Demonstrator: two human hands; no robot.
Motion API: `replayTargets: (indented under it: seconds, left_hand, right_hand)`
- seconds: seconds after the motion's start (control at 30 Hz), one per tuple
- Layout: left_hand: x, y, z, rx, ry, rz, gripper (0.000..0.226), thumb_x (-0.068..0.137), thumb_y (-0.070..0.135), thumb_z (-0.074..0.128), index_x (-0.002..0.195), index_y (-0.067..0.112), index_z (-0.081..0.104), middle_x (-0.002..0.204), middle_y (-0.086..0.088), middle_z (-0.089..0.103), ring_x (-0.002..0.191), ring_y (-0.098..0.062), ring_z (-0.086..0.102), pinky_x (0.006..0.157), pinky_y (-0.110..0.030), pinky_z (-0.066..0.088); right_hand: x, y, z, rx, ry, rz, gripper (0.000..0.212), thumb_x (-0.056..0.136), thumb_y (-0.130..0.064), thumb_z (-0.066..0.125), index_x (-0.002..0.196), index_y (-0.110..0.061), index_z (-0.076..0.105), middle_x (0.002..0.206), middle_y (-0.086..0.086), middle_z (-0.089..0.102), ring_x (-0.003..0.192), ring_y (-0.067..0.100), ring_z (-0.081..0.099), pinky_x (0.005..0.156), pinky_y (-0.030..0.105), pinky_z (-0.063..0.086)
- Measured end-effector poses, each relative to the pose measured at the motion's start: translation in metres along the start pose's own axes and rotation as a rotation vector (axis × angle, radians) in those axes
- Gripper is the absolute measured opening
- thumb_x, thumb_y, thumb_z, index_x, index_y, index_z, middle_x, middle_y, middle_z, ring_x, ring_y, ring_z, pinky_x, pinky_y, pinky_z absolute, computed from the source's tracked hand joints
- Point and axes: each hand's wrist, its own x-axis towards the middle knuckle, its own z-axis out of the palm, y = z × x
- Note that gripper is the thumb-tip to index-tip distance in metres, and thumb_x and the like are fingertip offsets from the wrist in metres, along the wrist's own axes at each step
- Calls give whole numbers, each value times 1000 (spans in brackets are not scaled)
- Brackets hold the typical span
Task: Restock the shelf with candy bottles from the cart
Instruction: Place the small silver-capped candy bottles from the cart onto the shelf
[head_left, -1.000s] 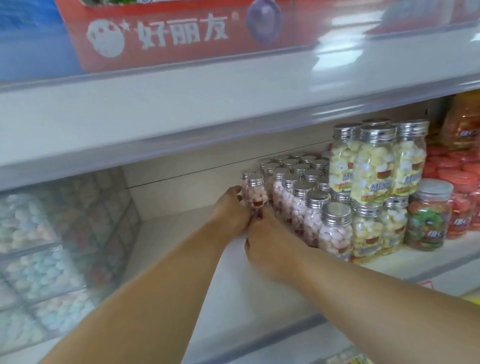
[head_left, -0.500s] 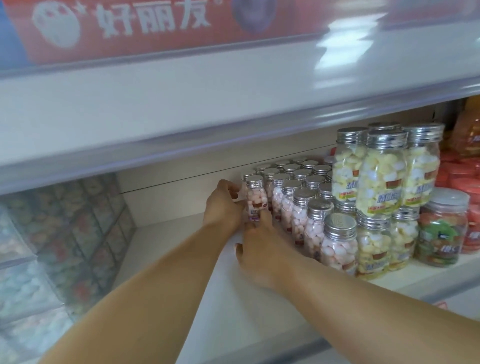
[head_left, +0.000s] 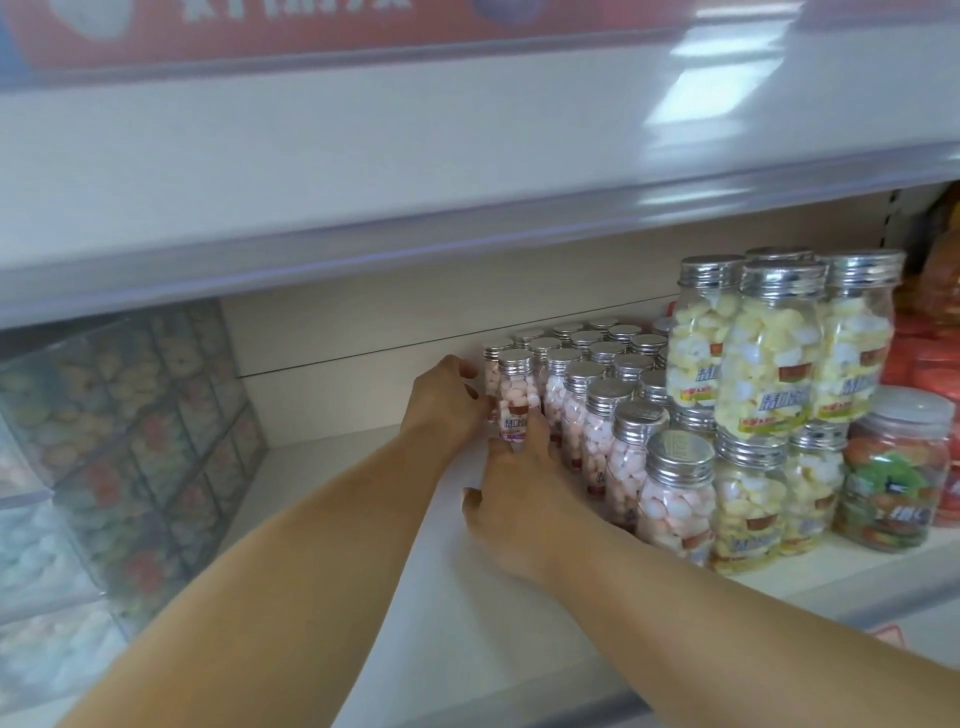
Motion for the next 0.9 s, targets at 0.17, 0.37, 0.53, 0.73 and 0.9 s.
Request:
replayTargets:
  seconds: [0.17, 0.37, 0.53, 0.73, 0.9]
  left_hand:
    - [4, 2, 3, 12, 5, 30, 41, 86, 14, 67, 126, 12, 56, 97, 0, 64, 87, -15, 59, 72, -23, 43]
    - [13, -2, 6, 64, 40, 56, 39, 86, 24, 69, 122, 14, 58, 107, -1, 68, 88, -10, 55, 74, -20, 40]
    - [18, -5, 7, 63, 54, 64, 38, 85, 28, 70, 120, 15, 61, 106, 0, 70, 90, -10, 58, 75, -20, 40]
    - [19, -8, 4, 81, 52, 61, 39, 84, 20, 70, 121, 14, 61, 108, -3, 69, 97, -15, 61, 76, -20, 40]
    - [19, -10, 0, 74, 11, 69, 40, 84, 12, 70, 123, 11, 61, 97, -2, 68, 85, -11, 60, 65, -11, 41]
  right_hand:
    - [2, 1, 2, 11, 4, 0, 55, 100, -35, 44, 145, -5, 33, 157, 24, -22, 144, 37, 25, 115, 39, 26]
    - [4, 3, 1, 53, -2, -10, 55, 99, -37, 46, 142, -5, 36, 159, 19, -20, 142, 35, 30, 114, 37, 29]
    - [6, 5, 2, 87, -2, -27, 55, 98, -37, 47, 142, -5, 38, 161, 16, -14, 144, 34, 26, 114, 36, 30]
    - [9, 5, 3, 80, -1, -28, 53, 99, -38, 47, 141, -7, 39, 161, 13, -10, 145, 33, 22, 116, 36, 27]
    - [12, 5, 2, 63, -22, -25, 55, 100, -39, 44, 144, -6, 37, 163, 14, -13, 149, 32, 12, 118, 34, 21]
